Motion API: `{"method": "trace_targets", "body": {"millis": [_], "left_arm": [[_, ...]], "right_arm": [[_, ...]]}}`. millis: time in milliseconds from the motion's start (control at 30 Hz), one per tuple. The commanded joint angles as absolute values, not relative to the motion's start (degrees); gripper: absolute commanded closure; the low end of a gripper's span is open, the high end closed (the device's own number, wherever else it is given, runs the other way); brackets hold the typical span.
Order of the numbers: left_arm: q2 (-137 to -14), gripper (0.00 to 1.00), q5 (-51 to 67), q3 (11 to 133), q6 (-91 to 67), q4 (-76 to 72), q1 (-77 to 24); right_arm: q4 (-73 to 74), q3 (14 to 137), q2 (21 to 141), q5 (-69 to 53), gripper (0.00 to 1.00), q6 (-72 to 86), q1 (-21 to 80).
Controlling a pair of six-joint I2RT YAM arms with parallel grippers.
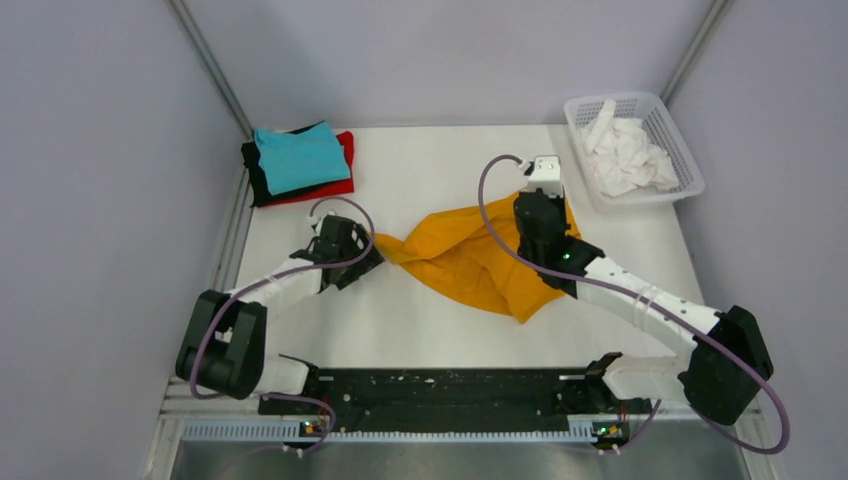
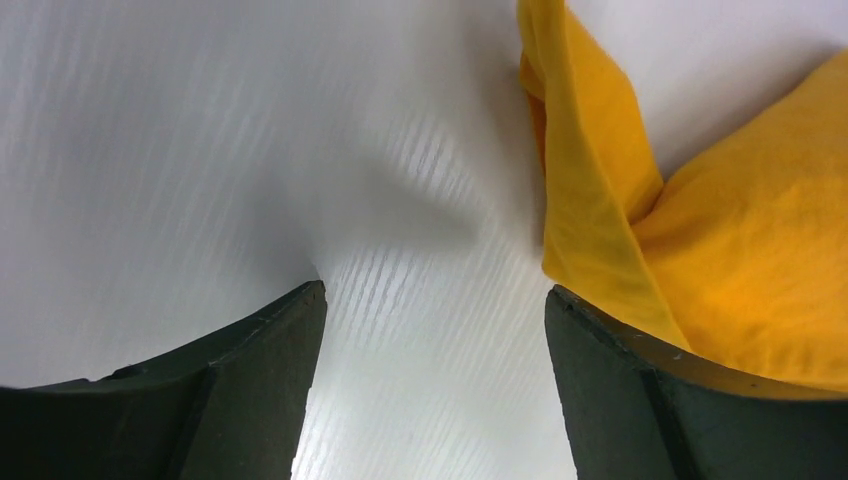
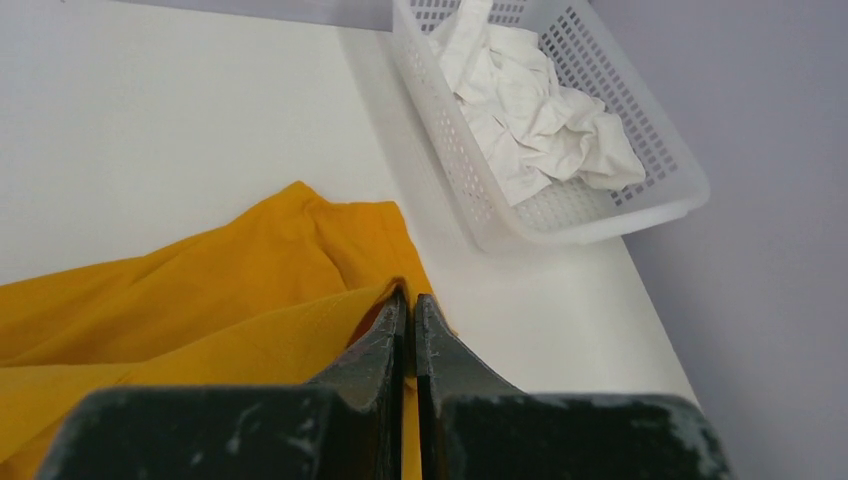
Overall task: Fold and stack the t-shirts
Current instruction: Flatten out the tshirt
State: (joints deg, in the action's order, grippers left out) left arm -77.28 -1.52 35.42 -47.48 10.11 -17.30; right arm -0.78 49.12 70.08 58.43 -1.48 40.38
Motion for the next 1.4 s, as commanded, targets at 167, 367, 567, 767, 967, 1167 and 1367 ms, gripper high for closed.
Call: {"method": "trace_targets", "body": {"millis": [167,367,567,767,967,1167,1367], "left_arm": [[-80.48,0.19,-4.02,42.56,-50.41,9.26,-17.23],[-73.63,0.18,-16.42,43.73,-51.33,13.72,-17.15],[-77.73,0.18,-18.18,46.91,-51.59,13.46,-16.35],[-86.88,0.28,-15.01,52.21,-52.35,12.82,-16.19],[-95.13,0.37,-18.07,57.0,-53.76,14.24,-16.17],[-96.64,0.93,-15.15,59.08,-53.31,13.0,-16.17],[-92.96,1.0,-13.89,57.26,-51.72,11.53,-16.17]], "right_arm": [[-0.17,48.63,66.65,57.55,1.0,-0.43,40.17],[-0.17,47.94,65.48,58.44,1.0,-0.41,40.17],[-0.18,47.57,64.58,58.44,1.0,-0.53,40.17],[-0.64,46.48,63.37,57.41,1.0,-0.52,40.15],[-3.22,44.43,61.14,53.35,1.0,-2.34,40.17],[-4.22,43.24,59.71,51.64,1.0,-3.53,40.12],[-4.87,43.53,58.34,51.34,1.0,-4.5,40.17]]}}
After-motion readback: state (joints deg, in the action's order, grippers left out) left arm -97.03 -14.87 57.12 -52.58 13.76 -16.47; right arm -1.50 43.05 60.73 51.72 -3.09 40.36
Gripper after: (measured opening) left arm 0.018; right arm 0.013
